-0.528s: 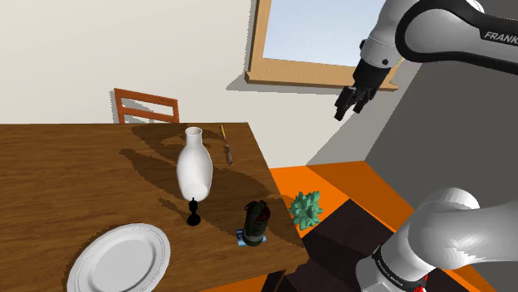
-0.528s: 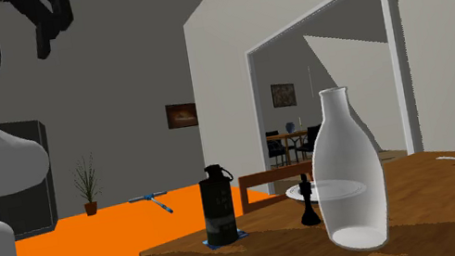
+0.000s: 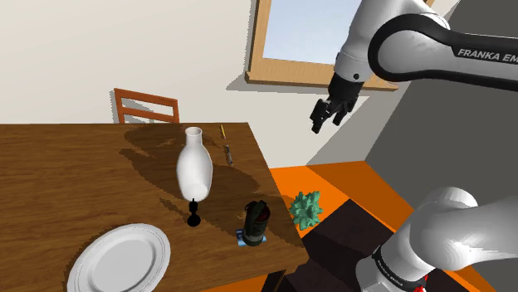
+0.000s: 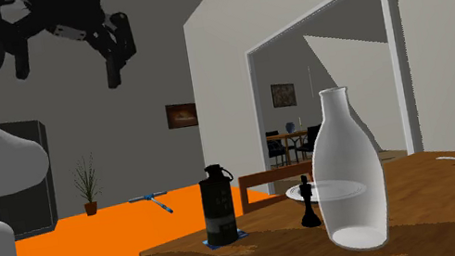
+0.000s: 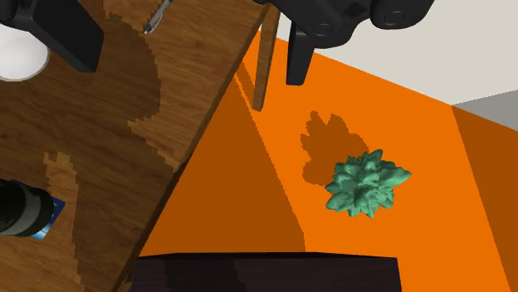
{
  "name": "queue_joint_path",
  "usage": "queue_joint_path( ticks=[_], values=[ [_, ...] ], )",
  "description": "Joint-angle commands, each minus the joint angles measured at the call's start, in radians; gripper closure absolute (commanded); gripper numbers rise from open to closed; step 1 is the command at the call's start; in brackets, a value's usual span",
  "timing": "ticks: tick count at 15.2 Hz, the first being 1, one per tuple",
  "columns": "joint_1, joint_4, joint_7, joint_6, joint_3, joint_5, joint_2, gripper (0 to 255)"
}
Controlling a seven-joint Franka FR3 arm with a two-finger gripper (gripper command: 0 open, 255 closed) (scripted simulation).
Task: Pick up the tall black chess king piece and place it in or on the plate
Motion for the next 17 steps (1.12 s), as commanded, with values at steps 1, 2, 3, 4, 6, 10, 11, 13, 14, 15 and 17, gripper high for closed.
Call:
queue_joint_path(
  ticks=[1,2,3,4,6,10,11,13,14,15,17],
  values=[
    [0.011,-0.012,0.050,0.031,0.039,0.023,0.024,0],
    [0.016,-0.012,0.074,0.046,0.058,0.033,0.041,0],
    [0.021,-0.012,0.099,0.062,0.078,0.042,0.059,0],
    [0.025,-0.010,0.123,0.078,0.098,0.051,0.079,0],
    [0.033,-0.003,0.172,0.109,0.137,0.067,0.122,0],
    [0.043,0.027,0.272,0.173,0.216,0.085,0.222,0],
    [0.045,0.038,0.298,0.188,0.236,0.087,0.250,0],
    [0.047,0.063,0.351,0.218,0.275,0.085,0.309,0],
    [0.048,0.077,0.378,0.232,0.294,0.082,0.340,0],
    [0.048,0.092,0.405,0.246,0.313,0.077,0.372,0],
    [0.048,0.127,0.462,0.272,0.351,0.061,0.439,0]
  ],
)
